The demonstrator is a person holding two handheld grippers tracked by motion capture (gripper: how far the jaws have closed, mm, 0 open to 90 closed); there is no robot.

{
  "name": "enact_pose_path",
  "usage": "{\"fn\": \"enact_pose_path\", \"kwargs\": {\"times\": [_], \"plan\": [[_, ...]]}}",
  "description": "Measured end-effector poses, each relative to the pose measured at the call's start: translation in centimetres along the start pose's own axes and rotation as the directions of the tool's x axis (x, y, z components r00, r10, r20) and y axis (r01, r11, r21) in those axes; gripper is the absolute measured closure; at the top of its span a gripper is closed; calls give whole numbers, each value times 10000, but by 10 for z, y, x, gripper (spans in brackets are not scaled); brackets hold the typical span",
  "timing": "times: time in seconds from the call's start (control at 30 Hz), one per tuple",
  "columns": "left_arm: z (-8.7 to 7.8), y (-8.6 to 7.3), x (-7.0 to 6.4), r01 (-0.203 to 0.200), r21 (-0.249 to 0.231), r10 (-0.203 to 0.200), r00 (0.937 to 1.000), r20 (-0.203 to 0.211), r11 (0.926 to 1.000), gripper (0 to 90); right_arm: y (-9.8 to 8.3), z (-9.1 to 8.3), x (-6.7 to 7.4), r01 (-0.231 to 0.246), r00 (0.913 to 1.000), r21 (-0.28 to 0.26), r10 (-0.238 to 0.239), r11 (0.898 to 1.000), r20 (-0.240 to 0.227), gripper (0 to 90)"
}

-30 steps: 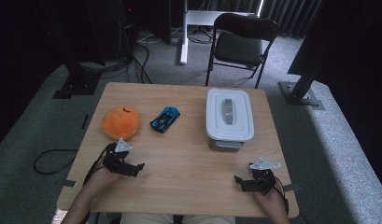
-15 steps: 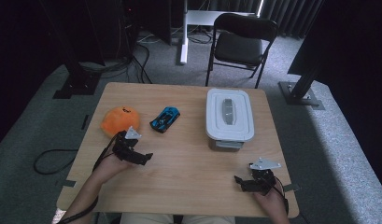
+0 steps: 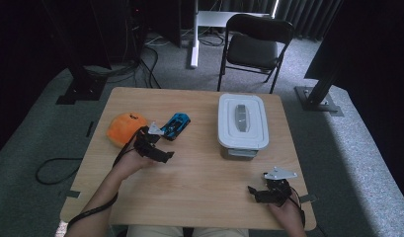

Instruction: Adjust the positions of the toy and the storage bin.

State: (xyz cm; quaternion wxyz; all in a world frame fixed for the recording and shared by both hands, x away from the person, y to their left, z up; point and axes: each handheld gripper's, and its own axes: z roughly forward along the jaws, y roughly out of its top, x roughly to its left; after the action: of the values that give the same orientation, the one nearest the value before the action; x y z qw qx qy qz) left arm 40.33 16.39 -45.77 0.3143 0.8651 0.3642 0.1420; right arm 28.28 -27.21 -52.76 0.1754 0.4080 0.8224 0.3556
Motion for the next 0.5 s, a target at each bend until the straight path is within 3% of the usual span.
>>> {"fn": "enact_pose_path", "kwargs": {"times": [0.3,0.5], "plan": [[14,28,13,328,162,-327,9995,-10,9993,15,0,0,0,0,10000,0,0,10000,1,142],[27,46,28,557,366,-548,9982,-238,9978,15,0,0,0,-1,10000,1,1,10000,1,142]]}}
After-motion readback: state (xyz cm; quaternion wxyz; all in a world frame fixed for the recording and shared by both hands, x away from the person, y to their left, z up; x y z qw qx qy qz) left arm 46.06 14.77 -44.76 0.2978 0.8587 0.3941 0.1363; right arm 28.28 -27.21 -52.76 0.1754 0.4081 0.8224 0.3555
